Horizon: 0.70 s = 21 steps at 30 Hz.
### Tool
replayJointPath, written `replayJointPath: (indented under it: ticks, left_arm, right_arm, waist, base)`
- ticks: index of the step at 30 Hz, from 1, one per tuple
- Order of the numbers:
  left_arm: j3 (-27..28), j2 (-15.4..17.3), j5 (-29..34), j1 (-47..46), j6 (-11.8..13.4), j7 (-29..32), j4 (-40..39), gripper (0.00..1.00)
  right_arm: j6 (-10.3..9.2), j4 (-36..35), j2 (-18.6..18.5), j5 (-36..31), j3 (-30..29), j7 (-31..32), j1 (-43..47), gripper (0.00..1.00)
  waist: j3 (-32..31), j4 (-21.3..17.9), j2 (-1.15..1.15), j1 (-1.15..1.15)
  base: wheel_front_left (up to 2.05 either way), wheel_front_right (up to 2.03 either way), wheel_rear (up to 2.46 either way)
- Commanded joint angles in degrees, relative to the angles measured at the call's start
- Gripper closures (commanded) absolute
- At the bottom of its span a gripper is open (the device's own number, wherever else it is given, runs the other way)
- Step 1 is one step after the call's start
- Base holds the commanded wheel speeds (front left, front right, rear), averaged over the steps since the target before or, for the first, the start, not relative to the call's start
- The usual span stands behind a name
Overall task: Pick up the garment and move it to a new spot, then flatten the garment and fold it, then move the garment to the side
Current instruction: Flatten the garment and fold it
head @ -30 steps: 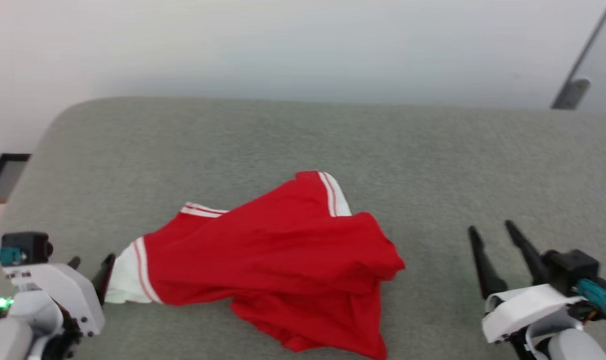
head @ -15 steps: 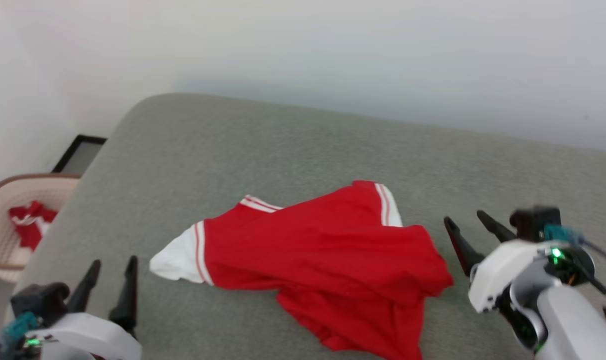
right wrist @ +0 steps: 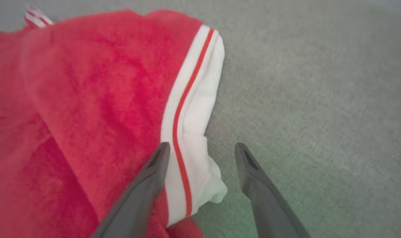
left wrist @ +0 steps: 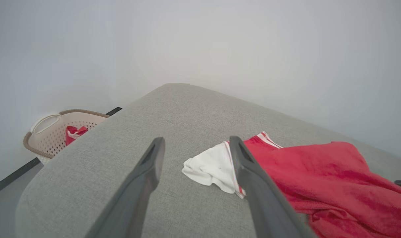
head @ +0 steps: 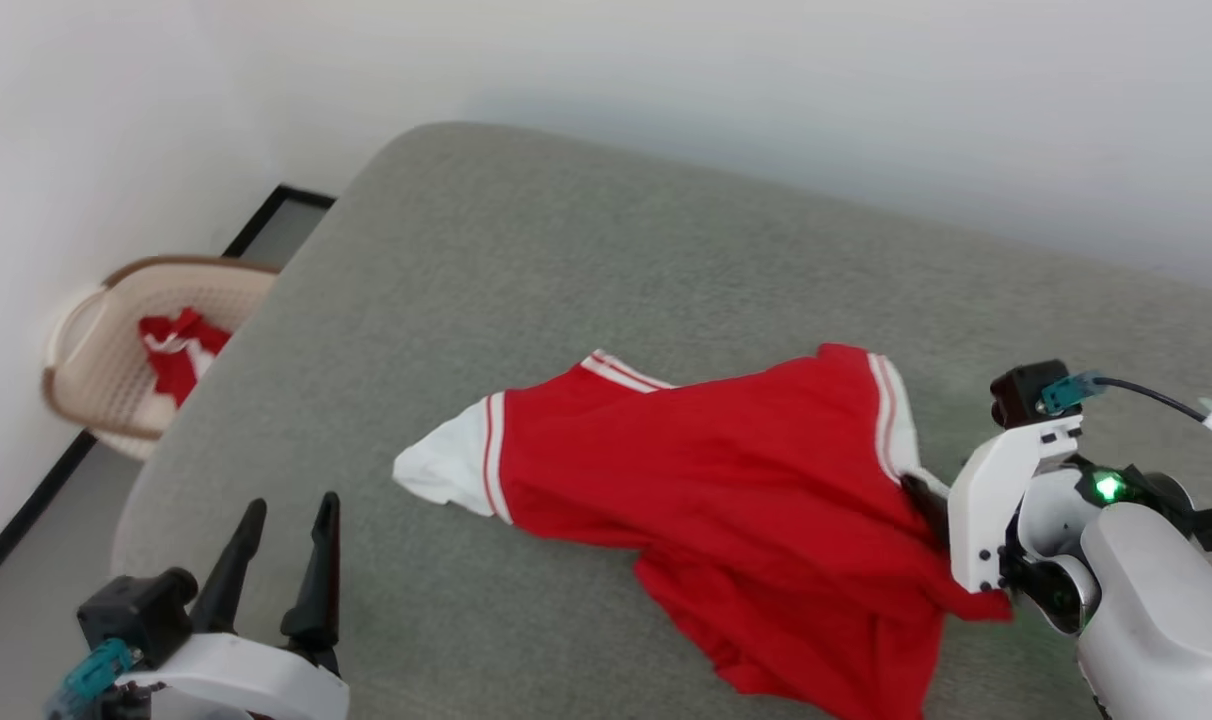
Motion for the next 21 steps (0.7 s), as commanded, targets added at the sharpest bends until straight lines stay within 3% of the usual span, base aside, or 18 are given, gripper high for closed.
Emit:
replayJointPath:
  ticks: [1,6,7,8,9,21]
  left_arm:
    - [0.43,-0.53,0.98,-0.06,-0.15,-0.45,0.09,0.00]
    - [2.62,-2.86,2.65,0.24,-1.23,-0.54,-0.33,0.00]
    - [3.08,-3.32,3.12,0.26,-1.66,-0.43,-0.41,0.00]
    - [3.64,-3.70,3.73,0.18,-1.94,-0.42,-0.50,0.00]
    - [4.16,-4.17,4.32,0.17,-2.30,-0.42,-0.45,0.00]
    - [11.72,-8.33,10.04,2.21,-5.97,-0.44,-0.42,0.00]
  right_arm:
    - [-0.08,1.81,-0.25,0.05,0.85,2.21,-0.94,0.00]
    - [-0.08,7.00,0.41,-0.20,1.73,6.84,-2.63,0.00]
    - [-0.08,7.82,0.36,-0.37,1.67,6.81,-2.91,0.34]
    - [-0.08,8.36,0.18,-0.88,1.84,6.33,-3.29,0.96]
    - [-0.09,9.11,0.14,-1.06,1.87,6.10,-3.62,1.00]
    - [-0.09,11.35,-1.29,-0.78,0.22,2.15,-8.26,1.00]
  waist:
    - [1.80,2.23,0.00,0.00]
    - [2.43,3.16,0.00,0.00]
    - [2.54,3.31,0.00,0.00]
    - [2.61,3.44,0.00,0.00]
    - [2.64,3.55,0.00,0.00]
    - [1.67,1.04,0.00,0.00]
  base:
    - [0.00,0.00,0.00]
    - [0.00,0.00,0.00]
    - [0.00,0.00,0.00]
    - [0.00,0.00,0.00]
    - [0.00,0.00,0.00]
    - [0.00,0.00,0.00]
